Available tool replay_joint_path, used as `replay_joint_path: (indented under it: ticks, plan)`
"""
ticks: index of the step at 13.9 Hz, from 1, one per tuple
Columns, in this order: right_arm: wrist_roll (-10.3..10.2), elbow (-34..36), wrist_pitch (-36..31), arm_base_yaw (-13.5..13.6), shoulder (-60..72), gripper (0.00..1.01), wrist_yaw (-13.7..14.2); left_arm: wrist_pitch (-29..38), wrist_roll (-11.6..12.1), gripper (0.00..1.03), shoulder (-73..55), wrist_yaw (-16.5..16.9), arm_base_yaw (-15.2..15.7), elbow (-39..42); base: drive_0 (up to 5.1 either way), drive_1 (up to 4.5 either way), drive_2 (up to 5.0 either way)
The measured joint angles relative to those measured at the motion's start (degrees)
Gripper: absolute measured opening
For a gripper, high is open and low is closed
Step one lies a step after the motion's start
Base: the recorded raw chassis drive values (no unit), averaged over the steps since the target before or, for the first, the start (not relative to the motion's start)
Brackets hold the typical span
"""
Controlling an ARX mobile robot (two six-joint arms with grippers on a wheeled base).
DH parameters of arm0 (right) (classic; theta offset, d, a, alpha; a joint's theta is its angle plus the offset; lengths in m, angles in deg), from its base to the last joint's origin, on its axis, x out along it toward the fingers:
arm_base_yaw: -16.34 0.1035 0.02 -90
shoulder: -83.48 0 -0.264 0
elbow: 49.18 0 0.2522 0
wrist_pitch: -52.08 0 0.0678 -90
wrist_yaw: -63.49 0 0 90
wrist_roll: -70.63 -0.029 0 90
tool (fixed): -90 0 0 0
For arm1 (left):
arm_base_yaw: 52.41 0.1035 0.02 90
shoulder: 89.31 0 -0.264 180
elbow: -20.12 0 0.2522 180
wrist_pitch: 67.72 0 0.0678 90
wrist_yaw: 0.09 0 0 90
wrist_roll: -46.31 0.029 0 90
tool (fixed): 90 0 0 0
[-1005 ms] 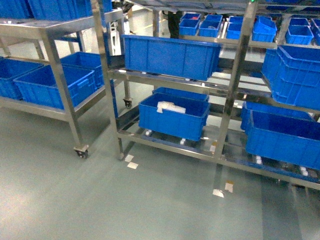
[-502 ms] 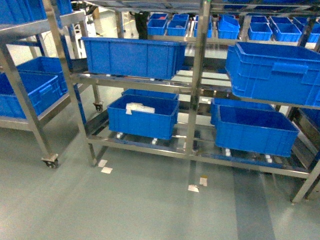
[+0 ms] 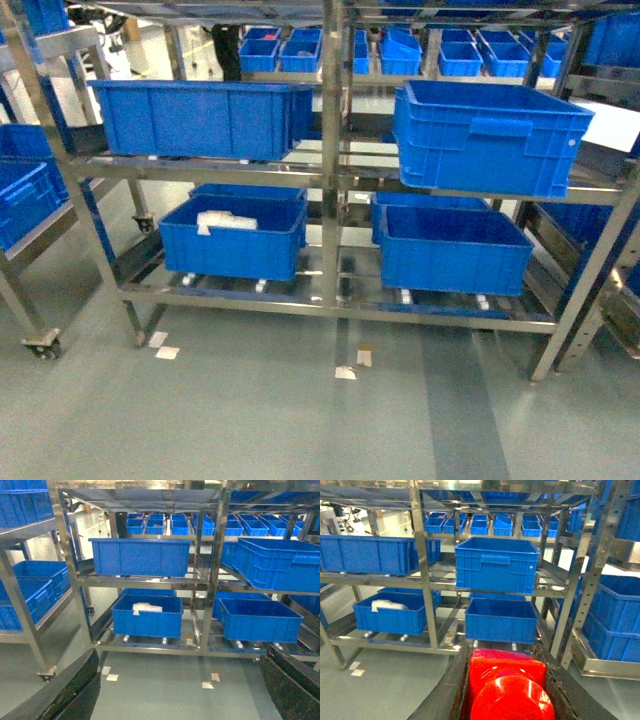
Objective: Pick red block from blue box to shelf
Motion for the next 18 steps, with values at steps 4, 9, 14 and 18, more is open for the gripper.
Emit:
replay_joint_path:
  ticks: [4, 9, 14, 18]
  plan:
    - [0.02, 0.00, 0.00, 0.00, 0.00, 0.28, 0.02, 0.00, 0.00, 0.98, 0.00, 0.02, 0.00, 0.00, -1.0, -0.99, -1.0]
    - [0.00, -0.02, -0.02, 0.00, 0.02, 0.28, 0.00, 0.00, 0.00, 0.98, 0.00, 0.00, 0.00, 0.00, 0.0, 0.00, 0.0]
    - [0.00, 0.00, -0.09, 0.00, 0.00, 0.28, 0.00, 0.20, 0.00, 0.98, 0.00, 0.00, 0.00, 0.00, 0.0, 0.00, 0.0]
    - [0.00, 0.00, -0.15, 0.00, 0.00, 0.28, 0.00, 0.00, 0.00, 0.98, 0.00, 0.00, 0.00, 0.00, 0.0, 0.00, 0.0]
